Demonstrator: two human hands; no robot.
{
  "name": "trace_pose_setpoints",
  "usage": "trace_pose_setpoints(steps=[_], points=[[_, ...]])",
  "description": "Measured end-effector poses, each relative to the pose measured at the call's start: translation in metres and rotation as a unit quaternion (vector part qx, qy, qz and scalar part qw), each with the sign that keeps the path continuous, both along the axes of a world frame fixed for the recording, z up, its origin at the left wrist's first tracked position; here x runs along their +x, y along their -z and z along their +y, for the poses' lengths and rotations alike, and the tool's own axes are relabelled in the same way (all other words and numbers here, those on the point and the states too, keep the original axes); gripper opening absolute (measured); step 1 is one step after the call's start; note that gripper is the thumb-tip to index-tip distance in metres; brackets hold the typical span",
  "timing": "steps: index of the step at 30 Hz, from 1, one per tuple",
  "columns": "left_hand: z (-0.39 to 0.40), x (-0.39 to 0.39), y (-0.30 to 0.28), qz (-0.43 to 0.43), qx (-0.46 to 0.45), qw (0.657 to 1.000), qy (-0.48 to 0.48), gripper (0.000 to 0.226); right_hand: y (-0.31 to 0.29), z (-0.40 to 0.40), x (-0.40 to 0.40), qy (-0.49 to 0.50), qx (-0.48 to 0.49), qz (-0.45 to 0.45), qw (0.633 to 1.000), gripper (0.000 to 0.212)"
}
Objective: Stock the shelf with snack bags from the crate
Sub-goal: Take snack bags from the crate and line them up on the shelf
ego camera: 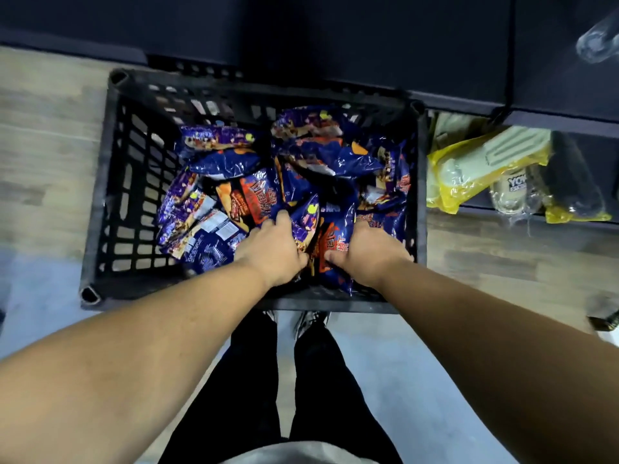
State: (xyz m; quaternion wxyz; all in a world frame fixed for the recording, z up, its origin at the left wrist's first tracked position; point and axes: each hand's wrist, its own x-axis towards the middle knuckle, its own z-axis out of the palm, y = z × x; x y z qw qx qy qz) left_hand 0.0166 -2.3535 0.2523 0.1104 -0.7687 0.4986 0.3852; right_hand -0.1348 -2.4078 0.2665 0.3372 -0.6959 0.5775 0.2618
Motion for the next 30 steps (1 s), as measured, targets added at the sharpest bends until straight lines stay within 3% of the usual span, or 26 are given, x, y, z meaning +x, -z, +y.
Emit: trace_pose_setpoints(steps=[4, 9, 11, 14, 21, 24, 27, 30], points=[[0.005, 0.012, 0.005, 0.005, -0.004, 1.000, -0.022, 0.054, 0.018, 0.008, 0.016, 0.050, 0.027, 0.005, 0.998, 0.084], [0.005, 0.029, 0.009, 0.040, -0.006, 0.997, -0.064, 0.050, 0.033, 0.003, 0.025, 0.136, 0.017, -0.047, 0.989, 0.055], [0.005, 0.038, 0.012, 0.069, 0.000, 0.992, -0.110, 0.045, 0.032, -0.003, 0.024, 0.123, -0.003, -0.055, 0.991, 0.042], [0.003, 0.049, 0.011, 0.137, 0.002, 0.973, -0.185, 0.068, 0.026, -0.013, 0.021, 0.088, -0.018, -0.054, 0.994, 0.032], [0.001, 0.051, -0.018, 0.213, -0.049, 0.946, -0.240, 0.089, 0.012, -0.020, 0.030, 0.016, 0.003, -0.089, 0.996, 0.036], [-0.003, 0.047, -0.024, 0.259, -0.064, 0.925, -0.269, 0.087, 0.011, -0.020, 0.035, 0.007, 0.011, -0.097, 0.995, 0.041], [-0.008, 0.045, -0.025, 0.263, -0.084, 0.926, -0.256, 0.079, 0.011, -0.022, 0.034, 0.011, 0.015, -0.096, 0.995, 0.045], [-0.012, 0.044, -0.019, 0.294, -0.045, 0.922, -0.248, 0.075, 0.014, -0.026, 0.027, 0.009, 0.014, -0.086, 0.996, 0.045]])
